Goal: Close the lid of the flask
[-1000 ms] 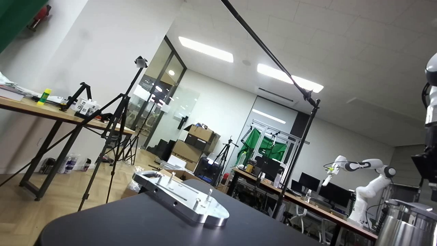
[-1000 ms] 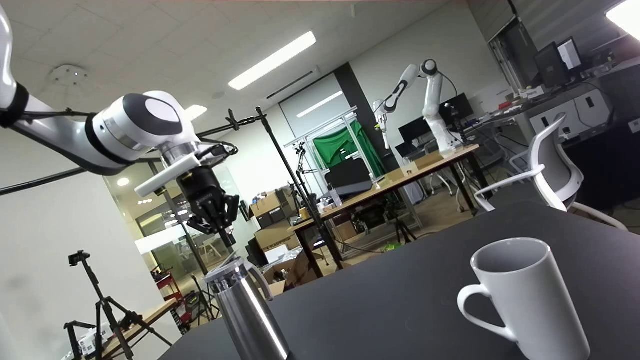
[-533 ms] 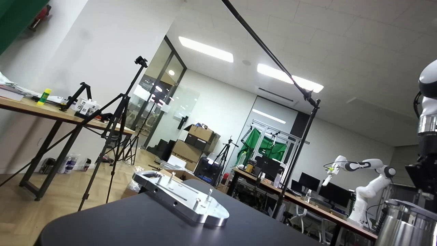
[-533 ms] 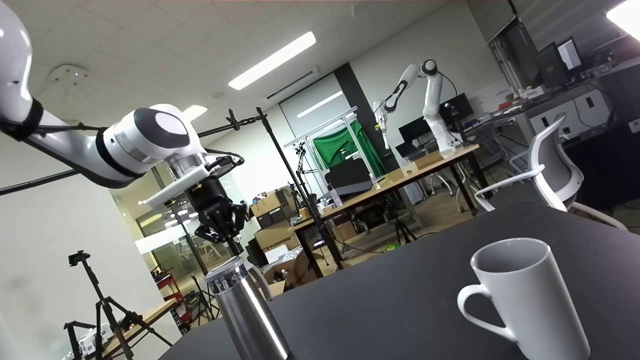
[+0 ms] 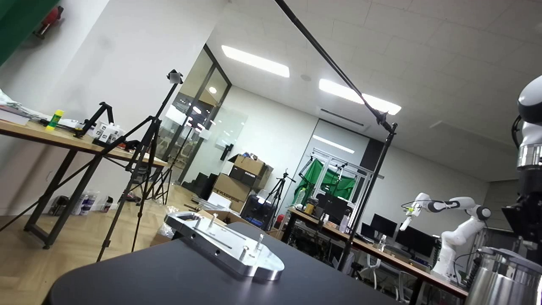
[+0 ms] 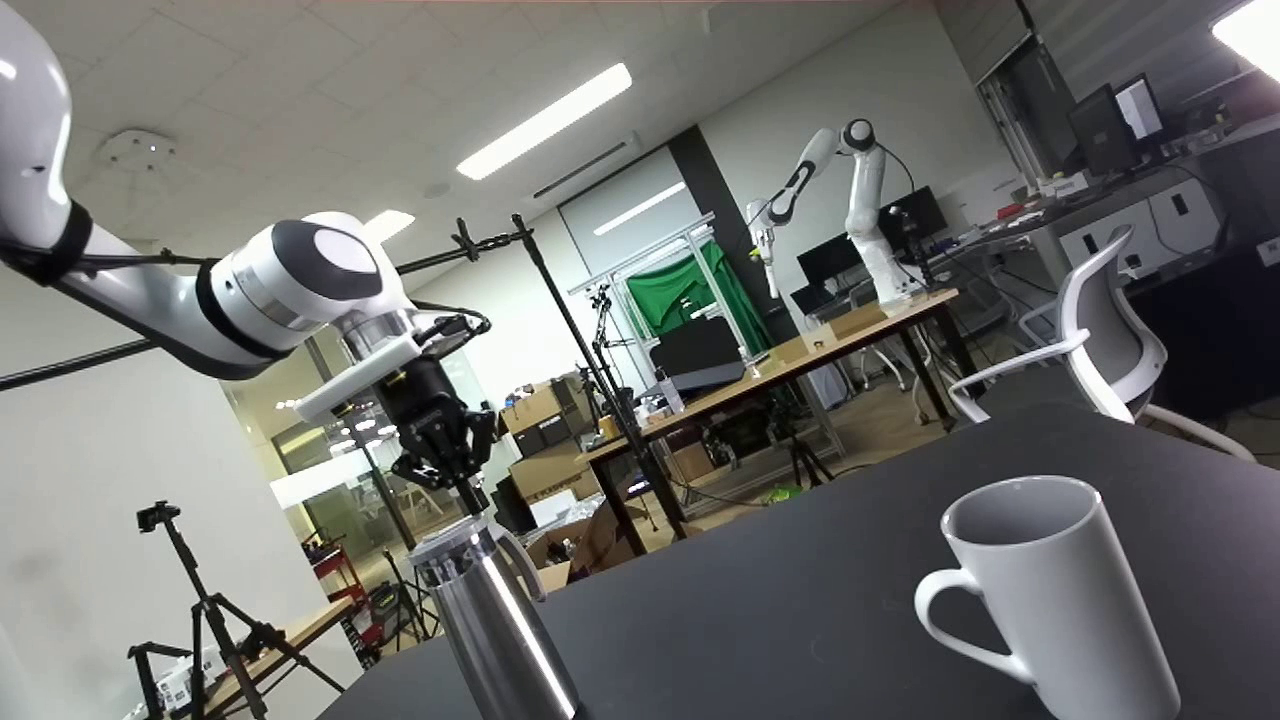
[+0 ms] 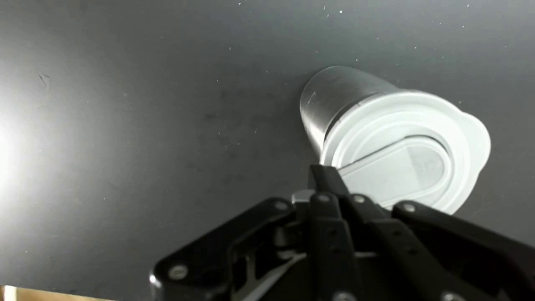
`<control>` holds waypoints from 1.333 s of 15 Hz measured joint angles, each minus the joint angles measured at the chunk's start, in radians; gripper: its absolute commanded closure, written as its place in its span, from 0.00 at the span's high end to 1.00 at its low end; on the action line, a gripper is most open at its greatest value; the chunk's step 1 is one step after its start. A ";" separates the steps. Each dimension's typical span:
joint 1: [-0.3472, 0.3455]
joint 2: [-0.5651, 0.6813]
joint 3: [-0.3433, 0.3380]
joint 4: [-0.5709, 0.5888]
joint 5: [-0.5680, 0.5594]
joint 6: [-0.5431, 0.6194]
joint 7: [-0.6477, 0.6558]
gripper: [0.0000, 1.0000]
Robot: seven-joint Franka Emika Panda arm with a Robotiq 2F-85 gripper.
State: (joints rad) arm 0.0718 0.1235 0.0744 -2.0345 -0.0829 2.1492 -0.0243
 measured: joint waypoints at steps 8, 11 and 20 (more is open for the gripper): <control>-0.003 -0.055 -0.004 0.000 0.006 -0.063 -0.002 0.00; -0.014 -0.127 -0.010 0.000 0.007 -0.172 -0.016 0.28; -0.070 -0.298 -0.069 0.000 0.001 -0.521 -0.099 0.87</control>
State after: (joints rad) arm 0.0020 -0.1745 0.0049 -2.0342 -0.0821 1.6282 -0.1229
